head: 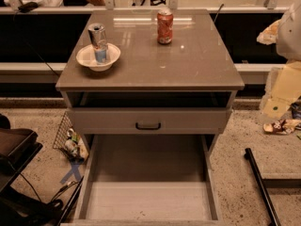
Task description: Pick redbull can from paper bowl and place on counter
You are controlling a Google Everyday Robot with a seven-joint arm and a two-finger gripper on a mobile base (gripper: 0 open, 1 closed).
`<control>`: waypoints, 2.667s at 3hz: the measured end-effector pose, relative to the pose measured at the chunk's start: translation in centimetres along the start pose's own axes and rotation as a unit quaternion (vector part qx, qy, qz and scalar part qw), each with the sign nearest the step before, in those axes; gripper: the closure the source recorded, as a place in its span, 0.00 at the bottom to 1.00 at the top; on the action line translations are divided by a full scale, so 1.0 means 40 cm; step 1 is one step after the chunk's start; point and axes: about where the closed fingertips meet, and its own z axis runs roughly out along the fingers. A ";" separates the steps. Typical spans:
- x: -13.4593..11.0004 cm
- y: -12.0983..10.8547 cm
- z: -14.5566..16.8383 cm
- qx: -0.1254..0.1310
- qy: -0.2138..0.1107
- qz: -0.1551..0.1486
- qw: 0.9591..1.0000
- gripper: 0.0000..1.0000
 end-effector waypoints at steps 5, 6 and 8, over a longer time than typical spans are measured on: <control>-0.345 -0.211 0.110 0.059 -0.434 0.038 0.898 0.00; -0.397 -0.211 0.088 0.053 -0.465 0.045 0.882 0.00; -0.441 -0.230 0.110 0.047 -0.488 0.047 0.870 0.00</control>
Offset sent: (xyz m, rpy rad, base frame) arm 0.0197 0.0242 0.0071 0.2336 -0.0954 0.0044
